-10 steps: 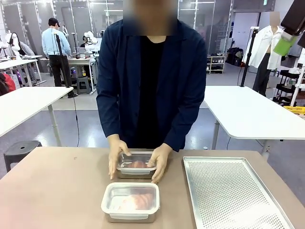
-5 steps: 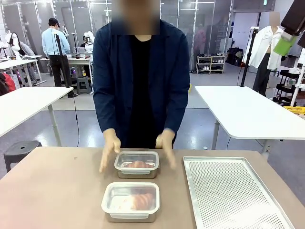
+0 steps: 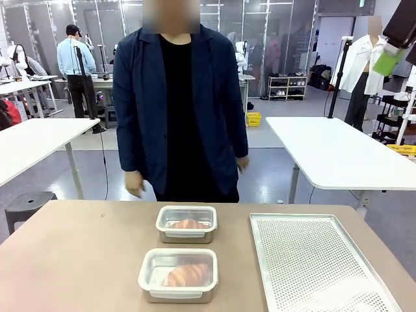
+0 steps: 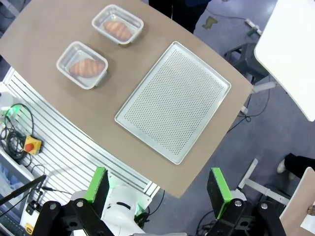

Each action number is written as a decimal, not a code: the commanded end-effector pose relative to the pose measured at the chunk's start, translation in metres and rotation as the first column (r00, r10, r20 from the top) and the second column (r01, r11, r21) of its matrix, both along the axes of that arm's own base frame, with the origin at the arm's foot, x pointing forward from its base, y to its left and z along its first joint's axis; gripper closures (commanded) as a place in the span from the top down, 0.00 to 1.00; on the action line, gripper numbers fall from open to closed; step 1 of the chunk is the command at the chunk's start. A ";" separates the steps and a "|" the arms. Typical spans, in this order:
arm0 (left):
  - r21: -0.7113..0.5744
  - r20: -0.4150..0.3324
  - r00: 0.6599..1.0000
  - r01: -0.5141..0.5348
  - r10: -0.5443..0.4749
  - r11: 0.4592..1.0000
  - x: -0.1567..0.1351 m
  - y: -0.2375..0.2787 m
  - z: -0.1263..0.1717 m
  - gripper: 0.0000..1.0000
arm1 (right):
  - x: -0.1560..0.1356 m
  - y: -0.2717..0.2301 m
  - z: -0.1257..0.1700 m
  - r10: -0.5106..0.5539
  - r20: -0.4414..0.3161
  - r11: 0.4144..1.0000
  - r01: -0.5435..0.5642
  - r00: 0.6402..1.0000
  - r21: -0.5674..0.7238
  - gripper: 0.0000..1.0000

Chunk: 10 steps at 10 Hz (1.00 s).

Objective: Place the bread into the airtight container.
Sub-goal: Pick up a Butter Roll and place it into an empty Airtight Container.

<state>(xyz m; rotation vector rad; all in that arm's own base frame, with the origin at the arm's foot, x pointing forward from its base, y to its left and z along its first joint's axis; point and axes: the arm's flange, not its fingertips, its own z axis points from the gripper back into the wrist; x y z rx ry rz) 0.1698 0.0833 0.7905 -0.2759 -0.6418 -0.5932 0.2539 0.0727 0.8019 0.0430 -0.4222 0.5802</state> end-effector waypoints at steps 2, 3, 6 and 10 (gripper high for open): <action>-0.003 0.002 1.000 0.003 -0.003 1.000 0.000 -0.001 0.004 1.00 | 0.001 -0.002 0.001 0.012 0.011 1.000 -0.012 1.000 0.005 1.00; -0.003 0.002 1.000 0.003 -0.003 1.000 0.000 -0.001 0.004 1.00 | 0.001 -0.002 0.001 0.012 0.011 1.000 -0.012 1.000 0.005 1.00; -0.003 0.002 1.000 0.003 -0.003 1.000 0.000 -0.001 0.004 1.00 | 0.001 -0.002 0.001 0.012 0.011 1.000 -0.012 1.000 0.005 1.00; -0.003 0.002 1.000 0.003 -0.003 1.000 0.000 -0.001 0.004 1.00 | 0.001 -0.002 0.001 0.012 0.011 1.000 -0.012 1.000 0.005 1.00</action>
